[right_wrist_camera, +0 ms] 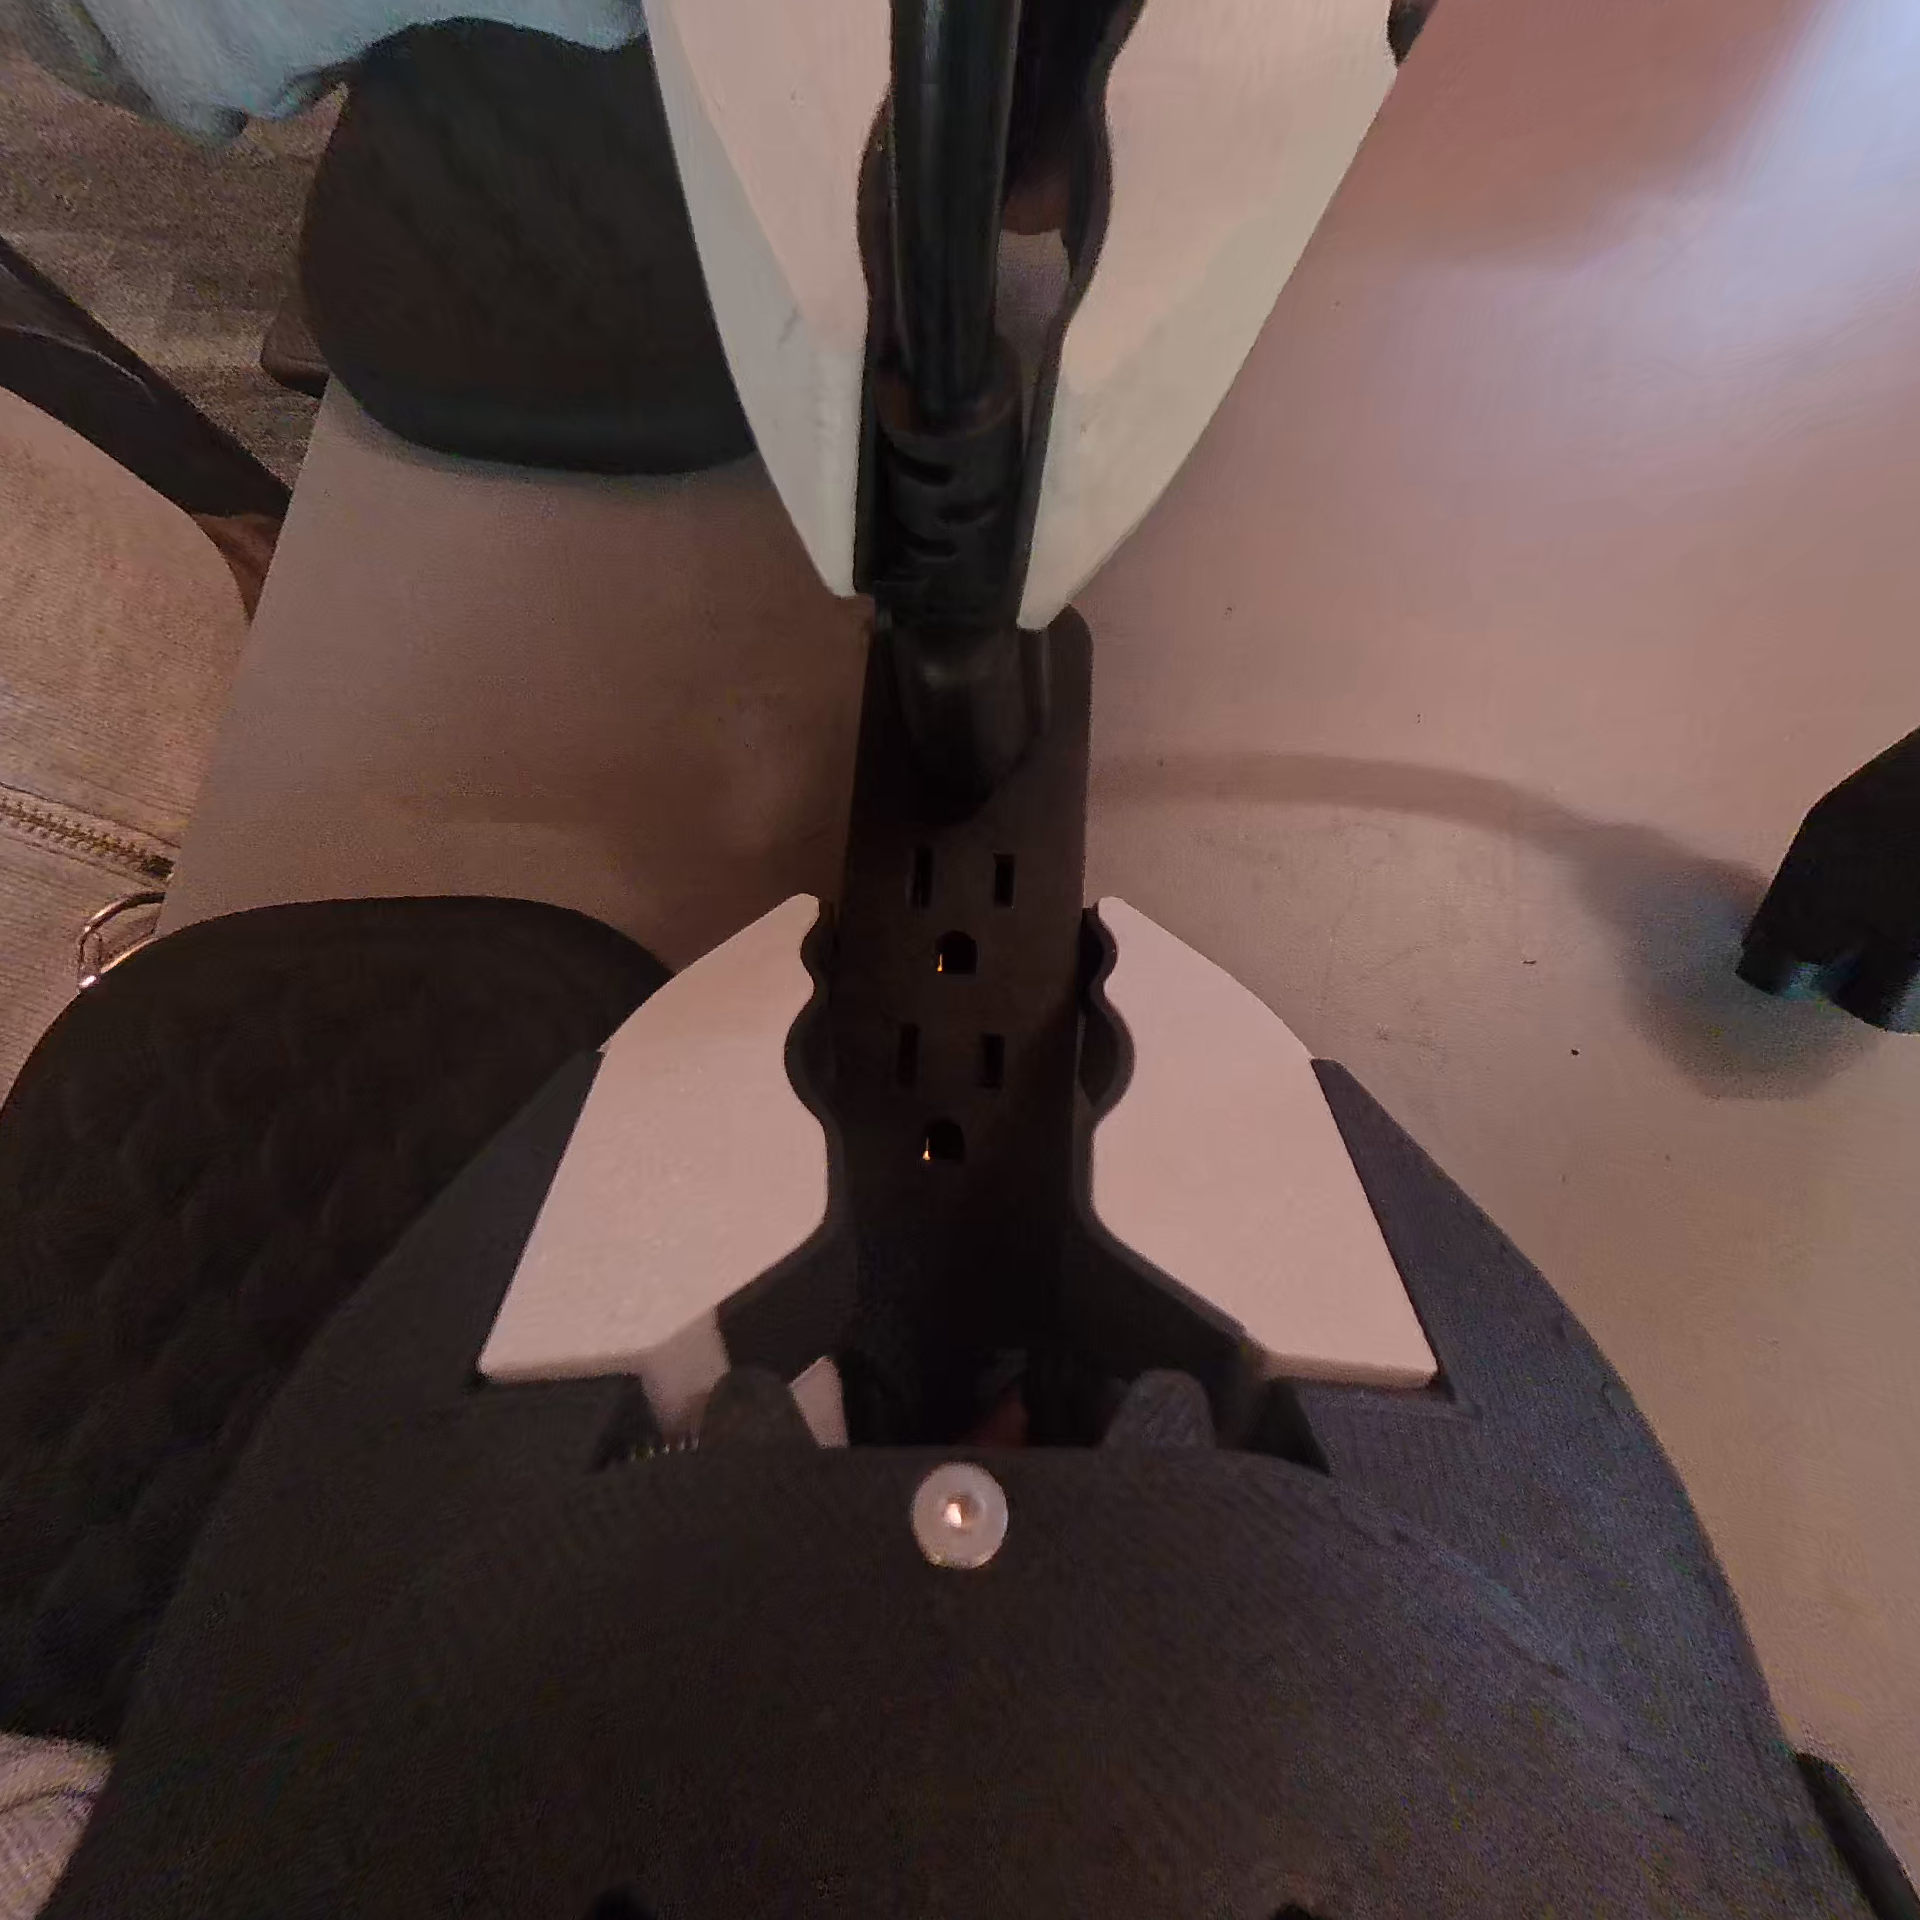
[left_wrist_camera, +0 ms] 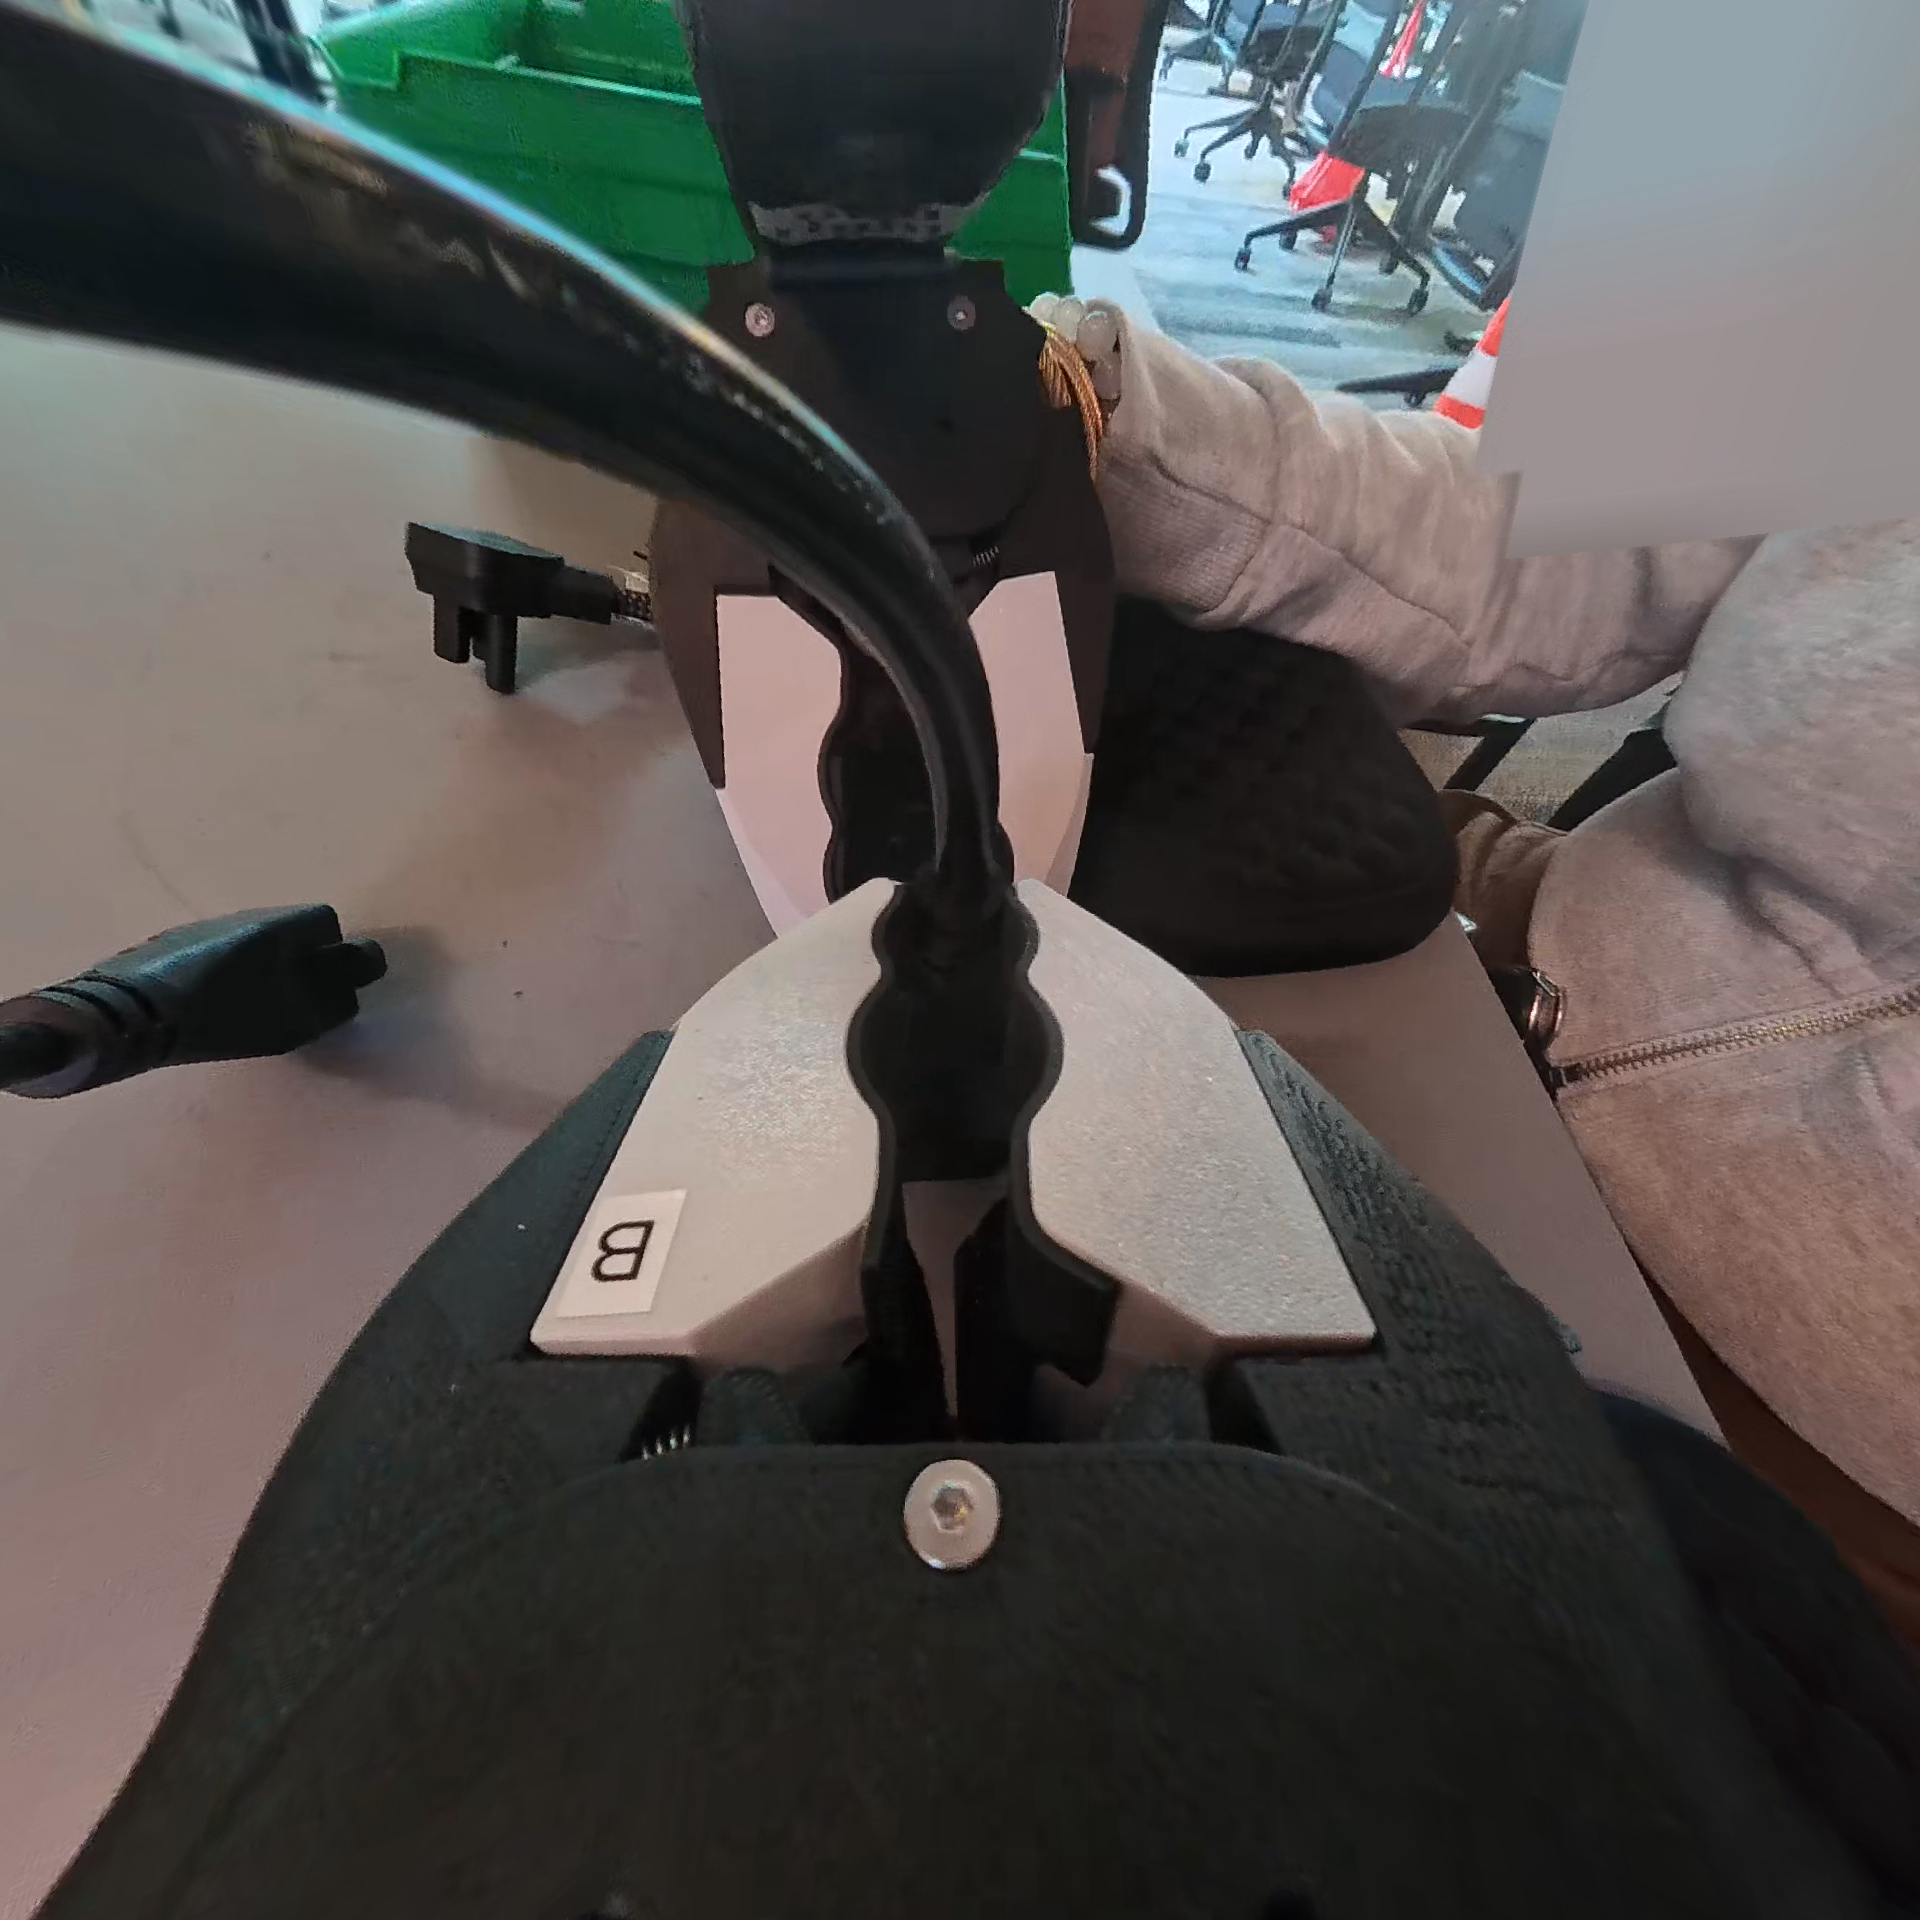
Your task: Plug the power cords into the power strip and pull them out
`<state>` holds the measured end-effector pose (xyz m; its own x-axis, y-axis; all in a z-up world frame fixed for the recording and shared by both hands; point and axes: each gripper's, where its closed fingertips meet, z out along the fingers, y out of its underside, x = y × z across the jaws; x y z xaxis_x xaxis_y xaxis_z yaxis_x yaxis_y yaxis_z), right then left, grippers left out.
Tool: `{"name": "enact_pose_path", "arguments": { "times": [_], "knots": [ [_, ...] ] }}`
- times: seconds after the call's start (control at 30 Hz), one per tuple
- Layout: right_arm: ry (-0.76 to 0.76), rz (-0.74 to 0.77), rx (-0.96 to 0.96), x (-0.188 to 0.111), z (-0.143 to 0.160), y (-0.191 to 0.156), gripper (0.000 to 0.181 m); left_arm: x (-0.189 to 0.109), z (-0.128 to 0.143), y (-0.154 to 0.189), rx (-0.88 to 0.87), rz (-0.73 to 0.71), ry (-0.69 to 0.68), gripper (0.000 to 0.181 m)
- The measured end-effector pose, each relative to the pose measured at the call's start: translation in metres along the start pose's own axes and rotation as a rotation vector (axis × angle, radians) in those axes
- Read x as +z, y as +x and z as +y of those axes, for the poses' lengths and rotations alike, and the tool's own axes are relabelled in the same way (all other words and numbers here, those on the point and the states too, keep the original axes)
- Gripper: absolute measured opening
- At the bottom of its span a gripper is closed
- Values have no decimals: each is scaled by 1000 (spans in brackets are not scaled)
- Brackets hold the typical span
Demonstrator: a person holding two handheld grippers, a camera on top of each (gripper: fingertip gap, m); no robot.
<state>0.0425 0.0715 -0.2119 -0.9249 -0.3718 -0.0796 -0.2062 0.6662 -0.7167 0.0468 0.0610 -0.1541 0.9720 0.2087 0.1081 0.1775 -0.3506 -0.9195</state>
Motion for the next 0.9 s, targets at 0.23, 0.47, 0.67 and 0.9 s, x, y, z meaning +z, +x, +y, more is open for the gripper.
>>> {"name": "enact_pose_path", "arguments": {
  "times": [0.23, 0.47, 0.67, 0.9],
  "knots": [
    [4, -8, -12, 1, 0, -2, 45, 5, 0, 2, -47, 19, 7, 18],
    [-6, -4, -2, 2, 0, -3, 46, 3, 1, 3, -38, 44, -19, 18],
    [189, 8, 41, -18, -33, -4, 46, 3, 1, 4, -24, 39, -7, 18],
    [230, 28, 11, -8, -46, -3, 25, 3, 1, 4, -28, 35, 0, 18]
  ]
}}
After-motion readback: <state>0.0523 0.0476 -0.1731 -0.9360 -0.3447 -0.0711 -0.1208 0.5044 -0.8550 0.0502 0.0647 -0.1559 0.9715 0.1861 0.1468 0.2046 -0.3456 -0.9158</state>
